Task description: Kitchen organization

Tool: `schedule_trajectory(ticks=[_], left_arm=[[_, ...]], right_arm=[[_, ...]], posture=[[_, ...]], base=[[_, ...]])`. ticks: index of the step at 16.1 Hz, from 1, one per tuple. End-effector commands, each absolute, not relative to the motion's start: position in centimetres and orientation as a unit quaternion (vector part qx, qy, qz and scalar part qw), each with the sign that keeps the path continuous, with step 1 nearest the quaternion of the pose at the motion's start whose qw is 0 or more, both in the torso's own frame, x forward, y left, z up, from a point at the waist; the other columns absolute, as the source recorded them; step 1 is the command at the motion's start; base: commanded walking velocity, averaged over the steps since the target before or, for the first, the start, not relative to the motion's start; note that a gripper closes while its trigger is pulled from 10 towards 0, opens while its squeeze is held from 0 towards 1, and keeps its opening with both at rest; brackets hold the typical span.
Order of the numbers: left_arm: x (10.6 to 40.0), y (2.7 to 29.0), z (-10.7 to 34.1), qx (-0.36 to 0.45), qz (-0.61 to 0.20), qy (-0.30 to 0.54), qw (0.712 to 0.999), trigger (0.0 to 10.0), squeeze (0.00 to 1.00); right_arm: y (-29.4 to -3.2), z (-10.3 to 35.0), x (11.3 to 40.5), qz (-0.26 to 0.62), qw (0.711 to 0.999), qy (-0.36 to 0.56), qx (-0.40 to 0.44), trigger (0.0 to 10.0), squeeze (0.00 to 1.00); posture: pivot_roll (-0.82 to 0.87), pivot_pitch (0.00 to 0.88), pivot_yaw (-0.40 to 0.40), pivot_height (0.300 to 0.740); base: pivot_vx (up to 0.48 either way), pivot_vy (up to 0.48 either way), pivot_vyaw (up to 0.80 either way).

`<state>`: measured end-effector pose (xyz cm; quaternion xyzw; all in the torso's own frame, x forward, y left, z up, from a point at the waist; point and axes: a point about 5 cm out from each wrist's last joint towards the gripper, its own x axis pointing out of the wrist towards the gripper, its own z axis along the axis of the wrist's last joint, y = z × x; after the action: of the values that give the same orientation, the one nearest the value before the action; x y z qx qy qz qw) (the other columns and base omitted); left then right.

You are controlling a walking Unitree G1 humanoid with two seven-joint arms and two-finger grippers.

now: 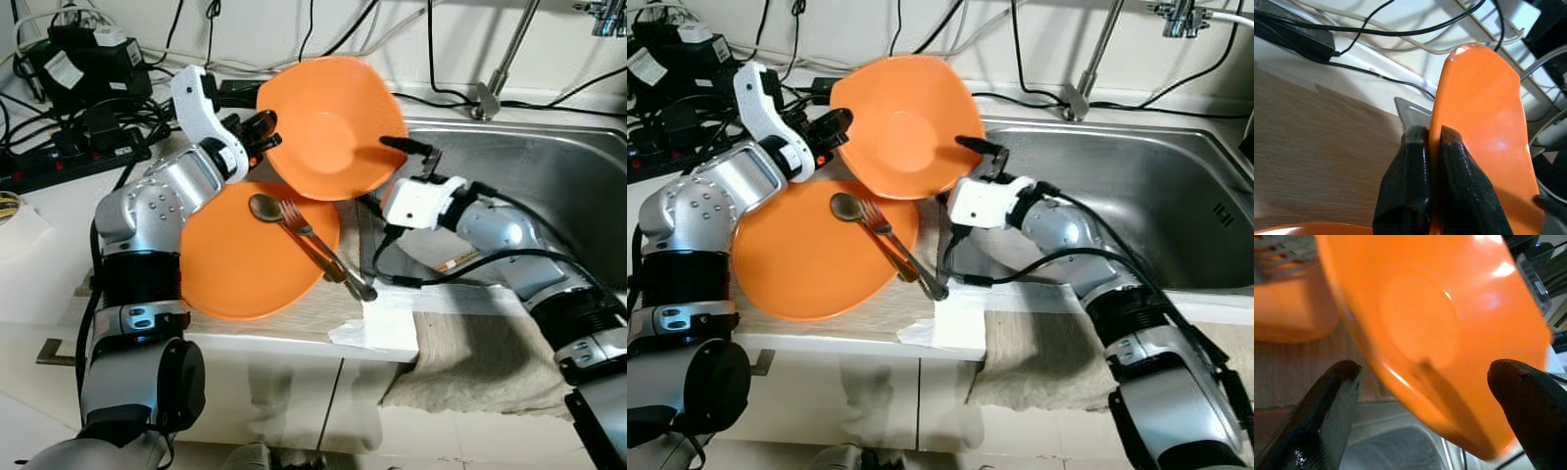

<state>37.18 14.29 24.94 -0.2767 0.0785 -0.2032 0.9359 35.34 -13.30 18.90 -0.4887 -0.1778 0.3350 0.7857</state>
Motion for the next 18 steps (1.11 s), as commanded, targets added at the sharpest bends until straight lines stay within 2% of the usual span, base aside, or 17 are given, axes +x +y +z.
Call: schedule_trajectory(ticks=[1, 2, 3, 9, 10, 12, 15, 18], left_arm=[[36.8, 14.4, 26.2, -0.285, -0.217, 0.055, 0.932, 0.0, 0.0], [36.8, 14.5, 26.2, -0.288, -0.217, 0.055, 0.931, 0.0, 0.0], [36.8, 14.5, 26.2, -0.288, -0.216, 0.055, 0.931, 0.0, 0.0], [36.5, 14.4, 26.3, -0.301, -0.217, 0.054, 0.927, 0.0, 0.0], [36.5, 14.4, 26.3, -0.298, -0.218, 0.055, 0.928, 0.0, 0.0], [36.3, 14.3, 25.7, -0.286, -0.216, 0.062, 0.931, 0.0, 0.0], [36.2, 14.4, 25.1, -0.271, -0.21, 0.069, 0.937, 0.0, 0.0], [36.2, 14.6, 25.1, -0.269, -0.206, 0.068, 0.938, 0.0, 0.0]], right_arm=[[-13.2, 19.4, 35.6, 0.336, 0.785, -0.183, -0.487, 8.3, 0.0], [-13.1, 19.4, 35.6, 0.337, 0.787, -0.182, -0.484, 4.5, 0.0], [-13.0, 19.3, 35.7, 0.337, 0.792, -0.18, -0.476, 0.0, 0.0], [-13.3, 19.1, 36.0, 0.331, 0.818, -0.165, -0.44, 0.0, 0.0], [-13.4, 19.2, 36.1, 0.324, 0.833, -0.161, -0.419, 0.0, 0.0], [-13.8, 19.4, 36.7, 0.296, 0.887, -0.136, -0.327, 0.0, 0.0], [-13.5, 19.3, 36.8, 0.286, 0.919, -0.117, -0.244, 0.0, 0.0], [-13.4, 19.5, 36.9, 0.268, 0.94, -0.107, -0.182, 0.0, 0.0]], posture=[[0.04, 0.0, -0.019, 0.74], [0.05, 0.0, -0.022, 0.74], [0.05, 0.0, -0.023, 0.74], [0.04, 0.0, -0.026, 0.74], [0.04, 0.0, -0.026, 0.74], [0.05, 0.0, -0.029, 0.74], [0.05, 0.0, -0.027, 0.74], [0.05, 0.0, -0.026, 0.74]], base=[[0.0, 0.0, 0.0], [0.0, 0.0, 0.0], [0.0, 0.0, 0.0], [0.0, 0.0, 0.0], [0.0, 0.0, 0.0], [0.0, 0.0, 0.0], [0.0, 0.0, 0.0], [0.0, 0.0, 0.0]])
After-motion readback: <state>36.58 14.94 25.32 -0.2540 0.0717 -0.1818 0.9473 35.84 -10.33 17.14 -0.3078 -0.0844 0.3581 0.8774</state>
